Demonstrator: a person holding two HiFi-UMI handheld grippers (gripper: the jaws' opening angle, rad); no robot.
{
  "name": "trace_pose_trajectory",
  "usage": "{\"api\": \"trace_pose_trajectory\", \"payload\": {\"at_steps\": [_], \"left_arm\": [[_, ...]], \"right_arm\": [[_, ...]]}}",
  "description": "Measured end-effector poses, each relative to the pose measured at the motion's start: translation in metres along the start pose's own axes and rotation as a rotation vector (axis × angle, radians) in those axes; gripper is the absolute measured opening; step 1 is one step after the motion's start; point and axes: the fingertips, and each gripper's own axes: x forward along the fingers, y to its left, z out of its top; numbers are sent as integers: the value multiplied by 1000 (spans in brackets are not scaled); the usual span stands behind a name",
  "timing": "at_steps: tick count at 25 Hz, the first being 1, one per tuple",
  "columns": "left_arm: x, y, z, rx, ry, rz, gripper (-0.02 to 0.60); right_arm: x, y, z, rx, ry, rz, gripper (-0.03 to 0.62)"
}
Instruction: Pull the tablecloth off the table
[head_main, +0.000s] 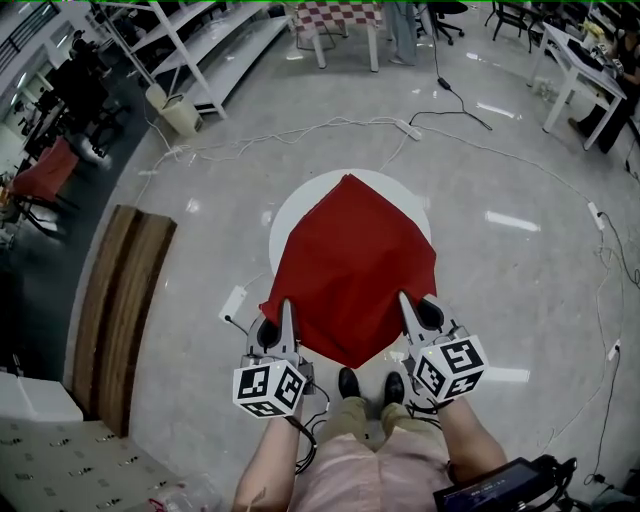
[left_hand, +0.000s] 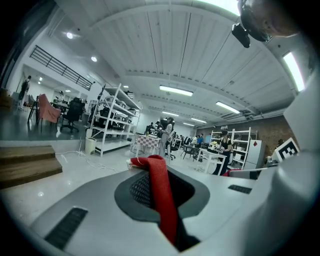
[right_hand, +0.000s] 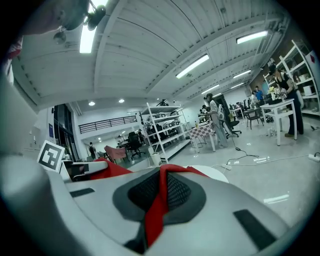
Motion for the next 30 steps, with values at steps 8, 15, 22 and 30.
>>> {"api": "trace_pose_trajectory", "payload": {"at_steps": [8,15,22,30], "left_arm": [[-27,-19,5,8,-23,24,43],[-46,-32,7,10,-43,45,43],[-52,-42,9,20,-65,65,43],[-54,-41,14,20,-79,86,43]], "right_arm": [[-27,7,6,-16,-13,35,23],[-44,12,9,-25,-19,71,23],[-48,11,14,-37,-32,105,23],[-44,13,22,-45,-43,129,23]]}}
